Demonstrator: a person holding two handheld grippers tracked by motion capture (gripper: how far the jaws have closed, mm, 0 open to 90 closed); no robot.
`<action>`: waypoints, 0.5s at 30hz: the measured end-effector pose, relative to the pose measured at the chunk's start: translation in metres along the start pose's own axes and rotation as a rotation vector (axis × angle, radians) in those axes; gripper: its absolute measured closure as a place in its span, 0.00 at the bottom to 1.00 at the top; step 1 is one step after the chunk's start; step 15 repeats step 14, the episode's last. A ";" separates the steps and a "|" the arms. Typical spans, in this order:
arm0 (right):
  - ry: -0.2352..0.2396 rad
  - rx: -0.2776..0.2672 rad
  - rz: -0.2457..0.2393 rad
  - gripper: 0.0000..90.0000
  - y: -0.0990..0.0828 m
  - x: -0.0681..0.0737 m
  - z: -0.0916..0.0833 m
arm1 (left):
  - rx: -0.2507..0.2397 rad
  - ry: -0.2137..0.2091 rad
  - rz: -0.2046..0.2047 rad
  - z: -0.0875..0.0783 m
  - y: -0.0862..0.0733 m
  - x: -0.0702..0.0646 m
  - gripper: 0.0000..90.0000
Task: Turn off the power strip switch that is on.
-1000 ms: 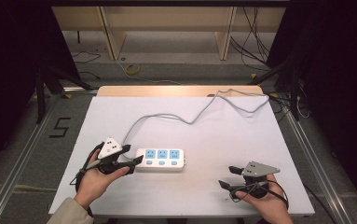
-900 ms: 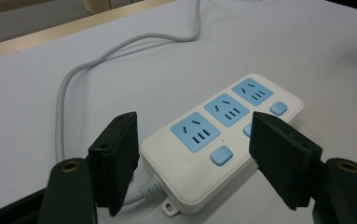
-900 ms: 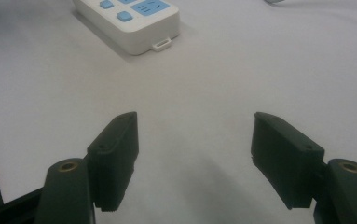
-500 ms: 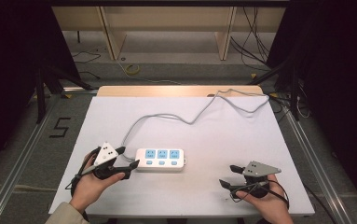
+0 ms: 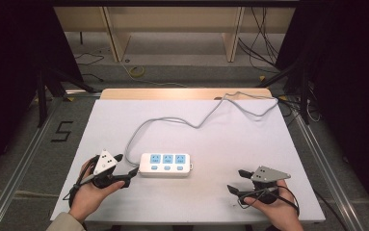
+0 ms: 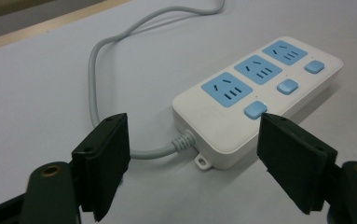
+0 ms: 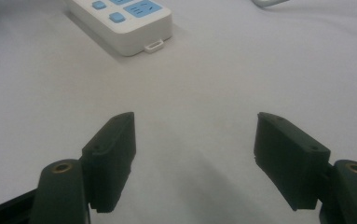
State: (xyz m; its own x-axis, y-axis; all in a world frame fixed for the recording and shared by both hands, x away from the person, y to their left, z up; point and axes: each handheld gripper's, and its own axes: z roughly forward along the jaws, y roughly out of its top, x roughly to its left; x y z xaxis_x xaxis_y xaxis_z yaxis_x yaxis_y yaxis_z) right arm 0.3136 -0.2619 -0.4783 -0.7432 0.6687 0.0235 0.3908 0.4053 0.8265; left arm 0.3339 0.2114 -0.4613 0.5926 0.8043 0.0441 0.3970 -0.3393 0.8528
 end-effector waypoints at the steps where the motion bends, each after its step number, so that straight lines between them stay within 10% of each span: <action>1: 0.001 0.001 -0.001 0.34 0.000 0.000 0.000 | 0.003 0.003 0.000 0.001 -0.001 0.000 0.27; 15: 0.007 0.004 -0.001 0.34 0.000 0.000 0.000 | 0.022 -0.005 0.002 0.006 -0.002 -0.003 0.26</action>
